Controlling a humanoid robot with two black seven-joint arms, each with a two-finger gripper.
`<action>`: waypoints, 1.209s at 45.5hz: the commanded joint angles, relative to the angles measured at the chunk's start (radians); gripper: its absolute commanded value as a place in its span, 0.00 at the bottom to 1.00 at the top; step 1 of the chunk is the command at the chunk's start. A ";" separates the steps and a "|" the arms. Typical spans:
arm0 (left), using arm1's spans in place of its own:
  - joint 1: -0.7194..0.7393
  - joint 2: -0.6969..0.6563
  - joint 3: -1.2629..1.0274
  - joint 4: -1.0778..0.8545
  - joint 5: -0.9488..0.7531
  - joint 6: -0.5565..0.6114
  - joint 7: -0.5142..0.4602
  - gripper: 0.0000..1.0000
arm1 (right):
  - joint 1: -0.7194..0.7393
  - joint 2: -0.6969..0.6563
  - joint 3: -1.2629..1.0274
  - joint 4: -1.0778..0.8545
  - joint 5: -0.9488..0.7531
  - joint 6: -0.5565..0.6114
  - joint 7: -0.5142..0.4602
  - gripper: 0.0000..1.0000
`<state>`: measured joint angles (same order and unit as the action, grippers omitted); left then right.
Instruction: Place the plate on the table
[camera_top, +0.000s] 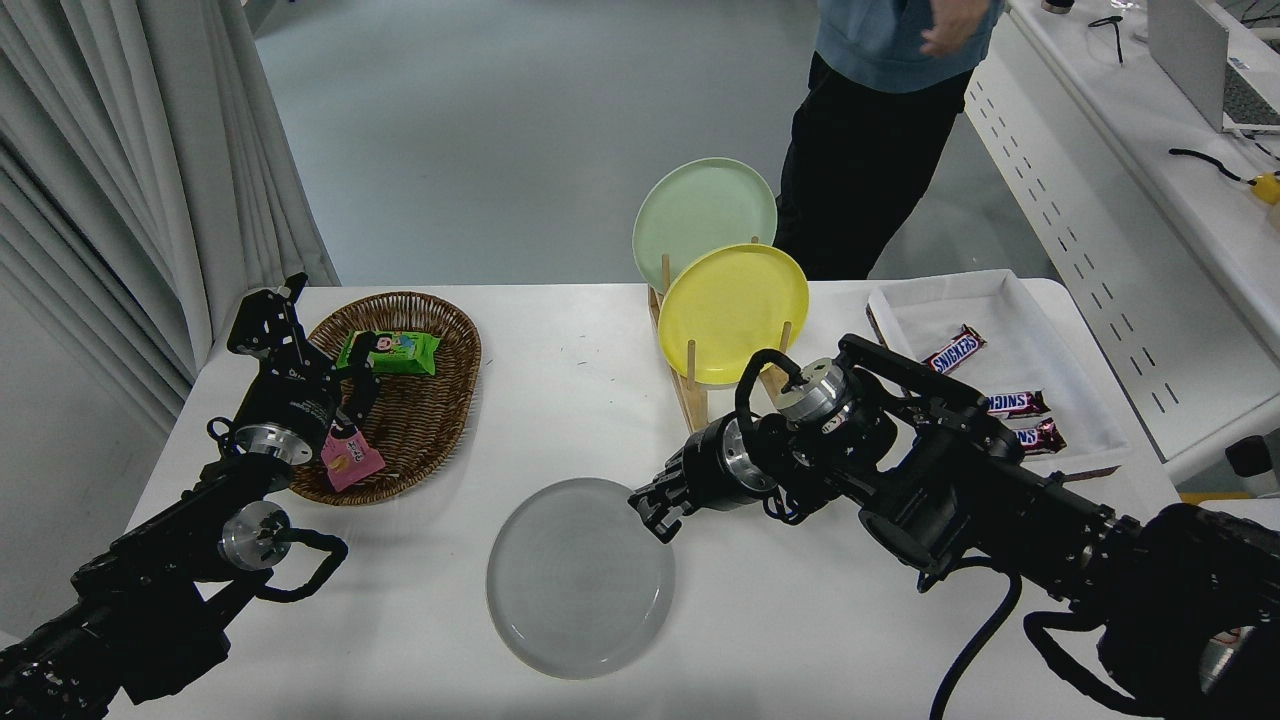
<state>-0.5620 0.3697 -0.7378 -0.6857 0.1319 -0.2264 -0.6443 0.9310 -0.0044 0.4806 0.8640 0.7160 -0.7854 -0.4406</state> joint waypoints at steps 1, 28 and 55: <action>0.001 0.000 0.000 0.000 0.000 0.001 0.000 1.00 | -0.038 0.003 0.006 -0.036 0.010 0.000 -0.001 0.00; 0.001 0.000 0.000 0.000 0.000 0.001 0.000 1.00 | -0.054 0.004 0.101 -0.206 0.207 0.000 0.000 0.00; 0.001 0.000 0.000 0.000 0.000 0.001 0.000 1.00 | -0.064 0.004 0.053 -0.218 0.215 0.000 -0.001 0.00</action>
<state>-0.5616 0.3697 -0.7379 -0.6857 0.1319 -0.2264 -0.6443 0.8752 -0.0001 0.5558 0.6503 0.9286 -0.7854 -0.4415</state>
